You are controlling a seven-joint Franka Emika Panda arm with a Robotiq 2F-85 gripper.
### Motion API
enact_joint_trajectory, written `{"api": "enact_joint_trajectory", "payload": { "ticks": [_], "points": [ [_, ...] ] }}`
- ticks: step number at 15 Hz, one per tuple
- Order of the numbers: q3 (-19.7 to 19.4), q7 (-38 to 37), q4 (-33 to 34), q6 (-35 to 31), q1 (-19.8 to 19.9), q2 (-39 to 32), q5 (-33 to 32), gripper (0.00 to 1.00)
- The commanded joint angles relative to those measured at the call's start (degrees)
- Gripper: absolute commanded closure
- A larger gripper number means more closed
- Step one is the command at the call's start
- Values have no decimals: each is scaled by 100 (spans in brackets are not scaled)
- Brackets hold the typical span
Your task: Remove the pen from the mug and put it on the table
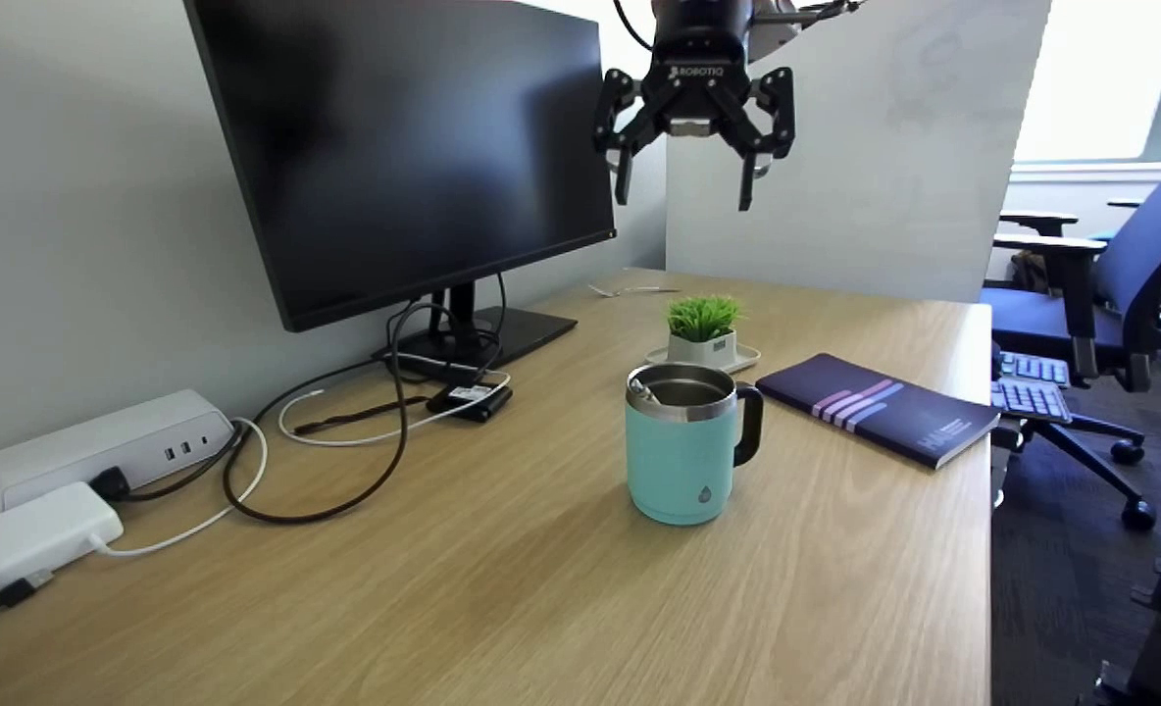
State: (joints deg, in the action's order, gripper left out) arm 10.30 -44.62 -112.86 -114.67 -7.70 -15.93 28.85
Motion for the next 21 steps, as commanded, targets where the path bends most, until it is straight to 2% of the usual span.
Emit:
{"api": "enact_joint_trajectory", "payload": {
  "ticks": [1, 7, 21],
  "points": [
    [-66, -56, 176, -339, -144, -285, 313, 0],
    [-53, -4, 175, -698, -245, -543, 414, 0],
    [-91, -53, 135, -623, -244, -1043, 578, 0]
  ]
}}
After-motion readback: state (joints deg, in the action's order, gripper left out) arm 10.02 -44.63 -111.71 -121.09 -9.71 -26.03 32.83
